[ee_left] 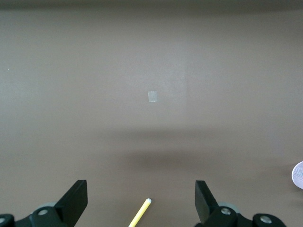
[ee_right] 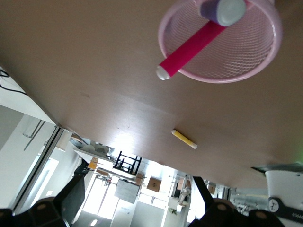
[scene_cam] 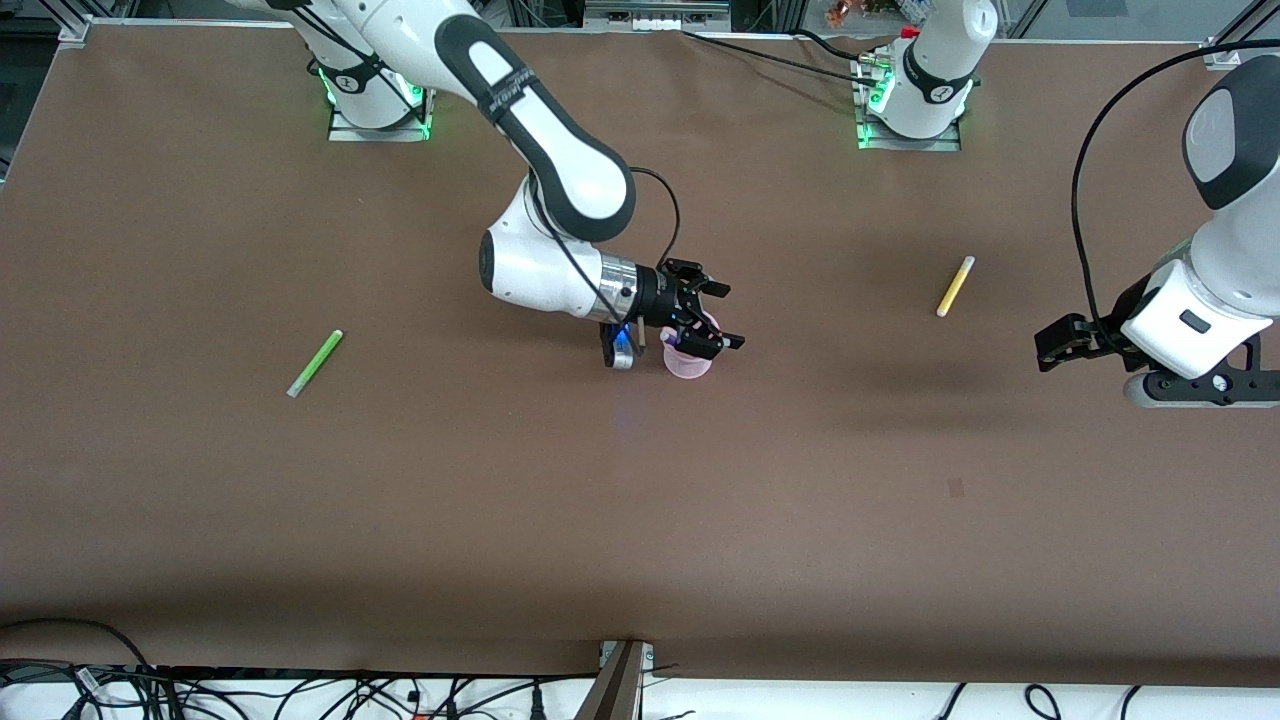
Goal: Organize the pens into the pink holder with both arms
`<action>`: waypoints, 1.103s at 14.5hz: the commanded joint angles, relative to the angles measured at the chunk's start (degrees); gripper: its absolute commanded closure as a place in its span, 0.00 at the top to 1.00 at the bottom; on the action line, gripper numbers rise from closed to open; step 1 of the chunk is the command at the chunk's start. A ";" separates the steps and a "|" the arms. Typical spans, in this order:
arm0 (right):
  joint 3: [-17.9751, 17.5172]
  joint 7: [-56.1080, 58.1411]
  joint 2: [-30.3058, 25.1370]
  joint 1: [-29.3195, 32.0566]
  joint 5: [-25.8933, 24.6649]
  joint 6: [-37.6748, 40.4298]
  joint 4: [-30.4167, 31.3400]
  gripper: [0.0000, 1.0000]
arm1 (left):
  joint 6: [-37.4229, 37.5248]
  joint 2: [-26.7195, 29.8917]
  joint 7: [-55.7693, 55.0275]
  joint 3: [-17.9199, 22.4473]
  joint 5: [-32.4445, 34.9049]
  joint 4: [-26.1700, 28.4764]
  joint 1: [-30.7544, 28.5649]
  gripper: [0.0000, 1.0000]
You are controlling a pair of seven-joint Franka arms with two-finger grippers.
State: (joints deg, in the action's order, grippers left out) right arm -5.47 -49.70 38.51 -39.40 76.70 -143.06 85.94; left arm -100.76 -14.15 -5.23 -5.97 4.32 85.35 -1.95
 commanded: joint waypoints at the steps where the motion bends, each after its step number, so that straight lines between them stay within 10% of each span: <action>1: 3.70 0.04 -5.19 -0.15 -8.90 4.78 2.65 1.00 | -0.05 0.09 0.93 0.17 -0.01 -0.36 0.20 1.00; 7: 15.04 4.32 -14.15 -0.15 -36.48 25.87 3.00 1.00 | -0.05 0.09 0.66 0.08 -0.10 -0.36 0.37 1.00; 13: 28.21 24.35 -20.92 -0.24 -47.24 40.73 3.00 1.00 | -0.05 -0.26 0.40 0.08 -0.28 -0.45 0.28 1.00; 16: 29.29 34.91 -25.66 1.42 -57.60 42.51 5.19 1.00 | 0.04 -0.26 0.40 0.08 -0.37 -0.36 0.37 1.00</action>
State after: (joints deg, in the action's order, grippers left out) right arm 23.92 -20.25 17.52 -38.59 24.34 -101.23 87.38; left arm -100.77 -14.24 -5.26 -6.02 4.32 85.35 -1.84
